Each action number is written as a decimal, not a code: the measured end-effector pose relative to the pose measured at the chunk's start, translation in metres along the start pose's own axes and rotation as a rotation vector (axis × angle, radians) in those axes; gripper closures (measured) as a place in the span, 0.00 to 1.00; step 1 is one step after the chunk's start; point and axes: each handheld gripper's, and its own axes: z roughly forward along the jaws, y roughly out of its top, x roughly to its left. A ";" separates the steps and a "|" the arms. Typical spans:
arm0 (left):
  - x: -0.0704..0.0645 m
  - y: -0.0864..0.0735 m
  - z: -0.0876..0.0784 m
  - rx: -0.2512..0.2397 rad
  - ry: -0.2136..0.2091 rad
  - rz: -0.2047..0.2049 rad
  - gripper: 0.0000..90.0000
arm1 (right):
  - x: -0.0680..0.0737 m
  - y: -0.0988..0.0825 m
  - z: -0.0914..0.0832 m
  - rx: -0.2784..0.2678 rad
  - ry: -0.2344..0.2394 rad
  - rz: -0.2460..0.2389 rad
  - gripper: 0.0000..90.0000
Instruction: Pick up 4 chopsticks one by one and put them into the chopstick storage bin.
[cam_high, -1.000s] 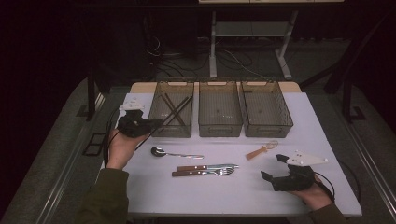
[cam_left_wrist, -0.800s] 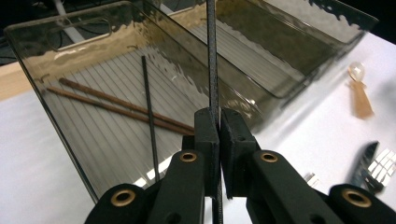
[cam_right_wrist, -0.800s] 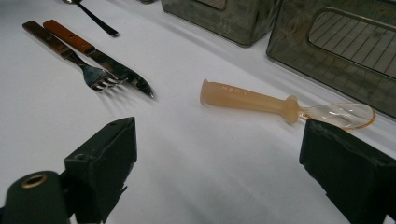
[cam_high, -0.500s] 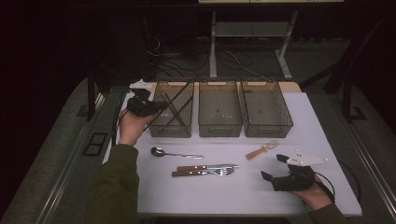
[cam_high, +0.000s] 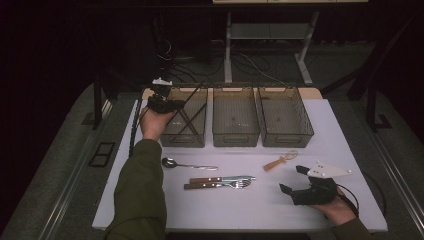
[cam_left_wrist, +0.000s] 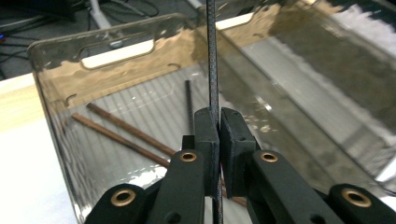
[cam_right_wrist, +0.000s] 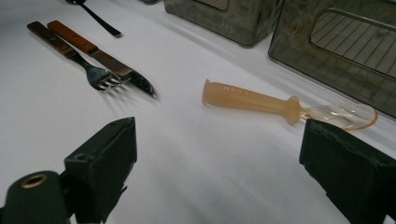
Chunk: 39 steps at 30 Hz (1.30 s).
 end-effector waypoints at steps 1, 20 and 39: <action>0.001 0.000 0.002 -0.001 0.006 -0.005 0.95 | 0.000 0.000 0.000 -0.001 0.000 0.000 0.13; -0.001 -0.010 0.030 0.108 0.102 0.001 0.76 | 0.001 0.000 0.000 -0.001 0.004 -0.001 0.13; -0.018 -0.008 -0.004 0.015 -0.029 0.038 0.47 | 0.000 0.000 0.000 0.006 -0.002 -0.001 0.13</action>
